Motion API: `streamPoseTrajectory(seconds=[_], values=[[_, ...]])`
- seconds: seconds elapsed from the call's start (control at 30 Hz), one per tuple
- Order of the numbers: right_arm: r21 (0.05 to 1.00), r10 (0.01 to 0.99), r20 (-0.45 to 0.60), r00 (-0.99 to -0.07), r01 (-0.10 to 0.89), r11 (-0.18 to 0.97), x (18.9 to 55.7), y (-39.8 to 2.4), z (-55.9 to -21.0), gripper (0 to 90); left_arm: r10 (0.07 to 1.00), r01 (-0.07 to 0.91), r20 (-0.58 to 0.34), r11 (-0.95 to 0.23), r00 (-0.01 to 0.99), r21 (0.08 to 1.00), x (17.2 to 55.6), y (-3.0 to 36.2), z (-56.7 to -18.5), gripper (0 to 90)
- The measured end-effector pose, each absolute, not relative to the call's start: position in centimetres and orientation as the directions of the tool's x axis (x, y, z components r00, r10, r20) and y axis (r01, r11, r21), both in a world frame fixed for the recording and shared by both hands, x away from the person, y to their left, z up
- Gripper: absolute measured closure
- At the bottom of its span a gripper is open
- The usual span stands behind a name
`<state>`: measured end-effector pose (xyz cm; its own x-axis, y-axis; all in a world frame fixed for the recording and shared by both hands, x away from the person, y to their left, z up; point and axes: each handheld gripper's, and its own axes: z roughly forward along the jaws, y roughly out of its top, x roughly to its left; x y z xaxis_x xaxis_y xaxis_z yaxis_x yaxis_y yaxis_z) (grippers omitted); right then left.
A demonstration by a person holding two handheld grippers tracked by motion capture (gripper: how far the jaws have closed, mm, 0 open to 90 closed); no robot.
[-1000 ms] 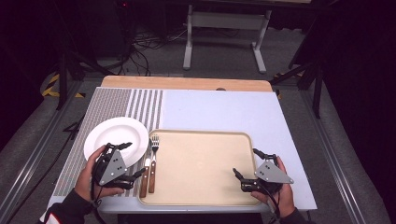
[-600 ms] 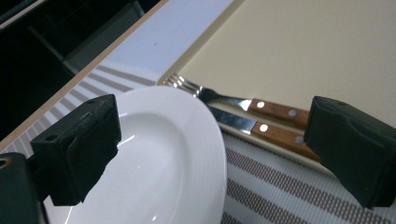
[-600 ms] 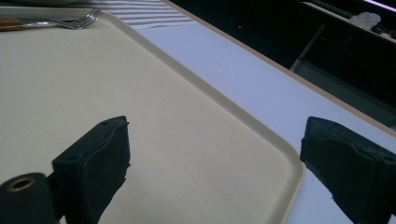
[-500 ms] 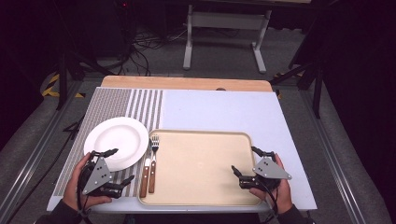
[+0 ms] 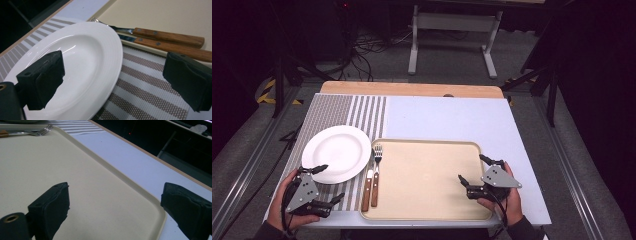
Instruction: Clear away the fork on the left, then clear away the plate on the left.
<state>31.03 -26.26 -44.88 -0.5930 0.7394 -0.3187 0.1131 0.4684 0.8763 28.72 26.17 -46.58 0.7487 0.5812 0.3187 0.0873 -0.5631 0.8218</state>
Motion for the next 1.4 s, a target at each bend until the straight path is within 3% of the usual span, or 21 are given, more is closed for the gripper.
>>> streamPoseTrajectory(seconds=[0.8,1.23,1.3,1.4], values=[[0.878,0.743,-0.325,-0.585,0.107,0.467,30.9,-26.3,-44.7,9.2,0.592,0.129,0.336,-0.606,0.733,0.785,29.5,28.0,-47.0,7.9],[0.868,0.732,-0.349,-0.585,0.092,0.488,29.9,-26.6,-44.8,9.3,0.540,0.112,0.475,-0.734,0.695,0.670,29.9,28.3,-47.4,14.7],[0.868,0.733,-0.348,-0.584,0.094,0.487,30.0,-26.6,-44.8,9.3,0.507,0.093,0.538,-0.781,0.673,0.618,30.1,28.5,-47.1,16.2],[0.866,0.730,-0.345,-0.590,0.100,0.490,30.1,-26.5,-44.8,9.4,0.523,0.107,0.536,-0.775,0.663,0.623,30.3,29.1,-47.0,17.1]])
